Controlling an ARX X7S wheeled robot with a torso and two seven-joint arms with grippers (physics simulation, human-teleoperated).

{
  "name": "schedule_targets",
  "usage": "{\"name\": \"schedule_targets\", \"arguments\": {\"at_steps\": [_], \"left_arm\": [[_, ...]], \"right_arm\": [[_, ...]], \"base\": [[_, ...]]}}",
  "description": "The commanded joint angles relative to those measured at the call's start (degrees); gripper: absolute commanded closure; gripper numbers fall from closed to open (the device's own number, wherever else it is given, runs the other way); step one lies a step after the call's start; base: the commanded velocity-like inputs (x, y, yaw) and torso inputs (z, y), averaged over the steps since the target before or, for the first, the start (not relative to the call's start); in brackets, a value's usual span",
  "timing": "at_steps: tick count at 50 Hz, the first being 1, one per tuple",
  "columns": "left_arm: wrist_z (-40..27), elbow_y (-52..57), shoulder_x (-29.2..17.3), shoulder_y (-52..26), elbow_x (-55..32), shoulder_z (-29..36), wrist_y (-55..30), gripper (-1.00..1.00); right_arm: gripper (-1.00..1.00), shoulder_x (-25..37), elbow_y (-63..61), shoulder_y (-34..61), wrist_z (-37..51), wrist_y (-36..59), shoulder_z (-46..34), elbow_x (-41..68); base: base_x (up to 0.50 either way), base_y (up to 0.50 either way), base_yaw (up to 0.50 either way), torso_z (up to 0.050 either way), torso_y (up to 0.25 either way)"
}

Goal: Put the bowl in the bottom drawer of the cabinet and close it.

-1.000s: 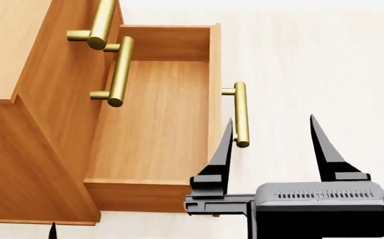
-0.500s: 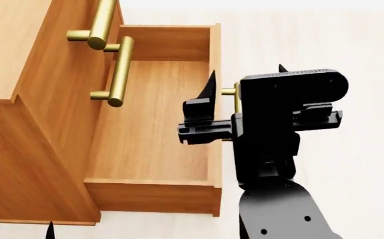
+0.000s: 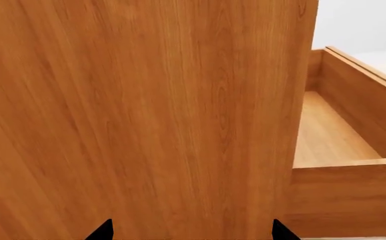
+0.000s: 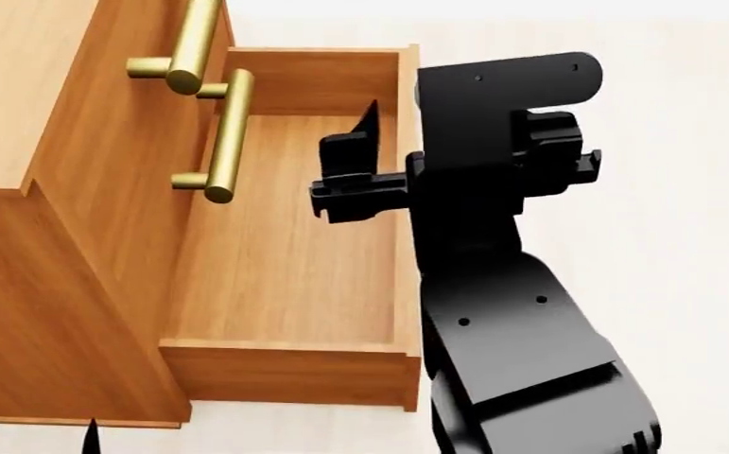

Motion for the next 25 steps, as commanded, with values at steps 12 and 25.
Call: {"name": "schedule_targets", "arguments": {"at_steps": [12, 25], "left_arm": [[1.34, 0.38, 0.94, -0.04, -1.46, -1.82, 0.21, -1.0], [1.06, 0.24, 0.53, -0.02, -1.79, -1.65, 0.53, -1.0]], "right_arm": [[-1.0, -2.2, 6.89, 3.56, -0.65, 0.87, 1.13, 1.37], [-1.0, -3.96, 11.06, 5.74, 2.04, 6.93, 4.17, 5.36]], "base": [[0.0, 0.0, 0.0, 0.0, 0.0], [0.0, 0.0, 0.0, 0.0, 0.0]]}}
